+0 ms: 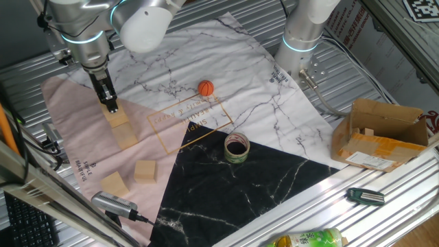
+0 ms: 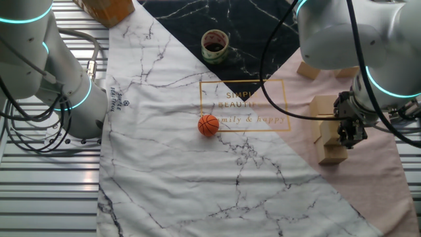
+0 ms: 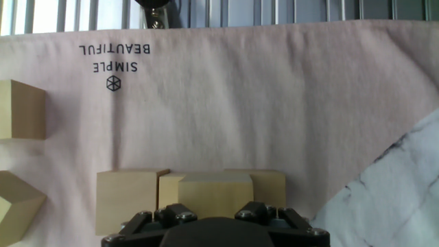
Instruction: Stack the blocks into a pyramid shape
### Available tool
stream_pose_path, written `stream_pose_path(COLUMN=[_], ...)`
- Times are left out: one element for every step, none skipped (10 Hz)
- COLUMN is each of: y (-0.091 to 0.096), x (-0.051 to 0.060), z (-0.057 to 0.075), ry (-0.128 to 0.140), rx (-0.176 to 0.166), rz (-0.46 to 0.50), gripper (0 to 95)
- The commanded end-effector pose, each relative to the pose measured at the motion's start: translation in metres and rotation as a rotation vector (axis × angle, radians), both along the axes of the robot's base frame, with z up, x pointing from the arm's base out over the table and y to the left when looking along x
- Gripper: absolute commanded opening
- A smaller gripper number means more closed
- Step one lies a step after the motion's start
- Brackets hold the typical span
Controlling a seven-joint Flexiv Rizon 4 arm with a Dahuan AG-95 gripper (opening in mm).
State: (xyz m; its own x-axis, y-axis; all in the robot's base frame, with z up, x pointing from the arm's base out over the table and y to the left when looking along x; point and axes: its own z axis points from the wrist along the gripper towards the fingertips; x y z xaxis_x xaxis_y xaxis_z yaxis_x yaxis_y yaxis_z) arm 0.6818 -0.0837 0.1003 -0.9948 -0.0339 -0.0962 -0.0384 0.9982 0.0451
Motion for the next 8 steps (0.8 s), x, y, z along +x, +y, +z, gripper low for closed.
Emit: stream_pose_path(y=[0.0002,0.0002,0.0002,0.0002,0.0001,0.0001,0.0001,0.0001], x=[-0.0001,-0.0001,-0.0001,-0.0001,-0.0001,-0.0001,-0.0002,-0.0002], z=[-0.0001,-0.0001,-0.0001,-0.0001,-0.0001,-0.0001,-0.0001,-0.0001], ry=[-0.002,-0.001,-0.002,-0.002,-0.001,-0.001,-0.001,-0.001], rx=[0.000,0.001,0.002,0.002,0.002,0.002,0.003,0.006], rz=[0.000,-0.001,-0.002,-0.001,0.000,0.005,0.007,0.009], gripper=[0.0,0.0,0.0,0.0,19.0,19.0,38.0,38.0])
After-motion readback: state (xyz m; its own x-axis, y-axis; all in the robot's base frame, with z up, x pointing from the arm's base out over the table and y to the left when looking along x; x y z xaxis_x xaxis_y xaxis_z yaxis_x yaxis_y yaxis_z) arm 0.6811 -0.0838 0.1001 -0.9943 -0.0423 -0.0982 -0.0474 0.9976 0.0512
